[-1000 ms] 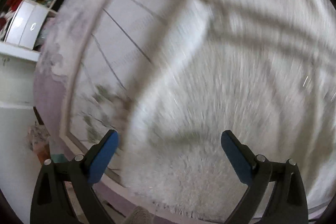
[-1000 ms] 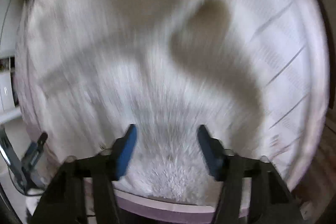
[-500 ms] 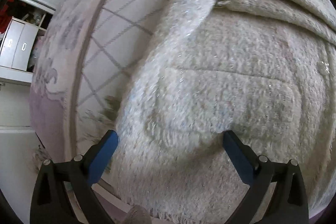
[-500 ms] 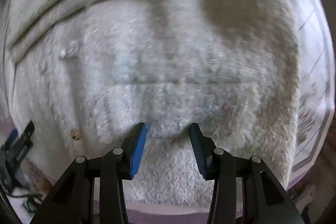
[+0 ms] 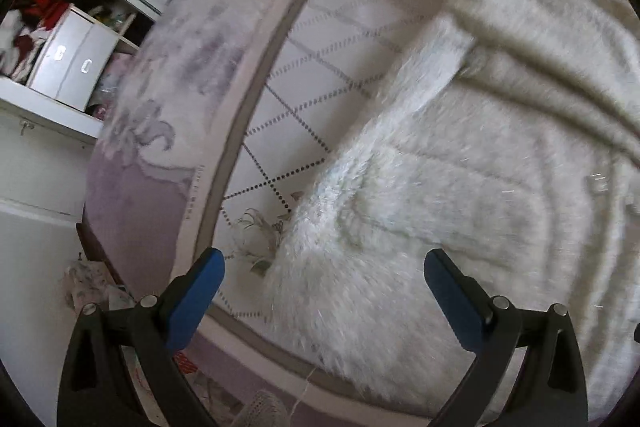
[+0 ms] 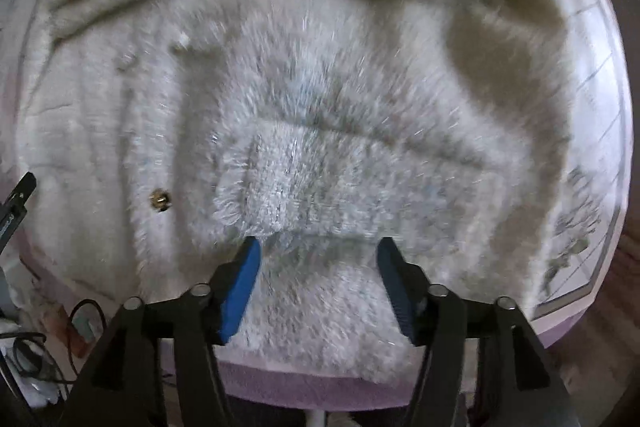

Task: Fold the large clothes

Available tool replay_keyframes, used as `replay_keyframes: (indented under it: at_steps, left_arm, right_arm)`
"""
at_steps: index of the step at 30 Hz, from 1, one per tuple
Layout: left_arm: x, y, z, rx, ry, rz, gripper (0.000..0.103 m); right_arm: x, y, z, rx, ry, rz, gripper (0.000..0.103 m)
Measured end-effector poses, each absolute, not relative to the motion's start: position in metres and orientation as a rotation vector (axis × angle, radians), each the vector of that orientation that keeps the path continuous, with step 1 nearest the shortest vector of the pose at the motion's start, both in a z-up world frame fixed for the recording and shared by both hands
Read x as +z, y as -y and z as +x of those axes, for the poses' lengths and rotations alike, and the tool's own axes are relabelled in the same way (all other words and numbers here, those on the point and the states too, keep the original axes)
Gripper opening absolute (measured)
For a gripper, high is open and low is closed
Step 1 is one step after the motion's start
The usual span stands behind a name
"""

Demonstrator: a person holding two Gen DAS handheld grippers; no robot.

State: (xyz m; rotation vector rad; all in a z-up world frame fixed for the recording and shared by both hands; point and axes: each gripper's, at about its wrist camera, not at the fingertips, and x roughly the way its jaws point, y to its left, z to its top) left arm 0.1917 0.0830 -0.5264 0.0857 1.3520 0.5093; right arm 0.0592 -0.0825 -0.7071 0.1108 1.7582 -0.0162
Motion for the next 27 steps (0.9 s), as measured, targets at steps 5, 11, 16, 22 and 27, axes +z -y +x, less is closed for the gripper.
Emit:
replay_keyframes:
  at_steps: [5, 11, 16, 22, 27]
  left_arm:
    - [-0.489, -0.021, 0.18, 0.523, -1.322, 0.085, 0.103]
    - [-0.468, 0.08, 0.162, 0.545, -1.333, 0.068, 0.103]
    - [-0.466, 0.159, 0.155, 0.55, -1.375, 0.055, 0.103]
    - [-0.483, 0.246, 0.152, 0.54, -1.429, 0.126, 0.103]
    - [-0.507, 0.316, 0.135, 0.51, -1.449, 0.25, 0.103]
  right_arm:
    - [-0.658, 0.124, 0.054, 0.058, -1.684, 0.099, 0.086]
    - [-0.637, 0.202, 0.05, 0.139, -1.648, 0.121, 0.089]
    - [-0.666, 0.291, 0.064, 0.154, -1.631, 0.164, 0.09]
    - [-0.681, 0.389, 0.073, 0.167, -1.658, 0.281, 0.09]
    - [-0.712, 0.454, 0.068, 0.168, -1.692, 0.528, 0.09]
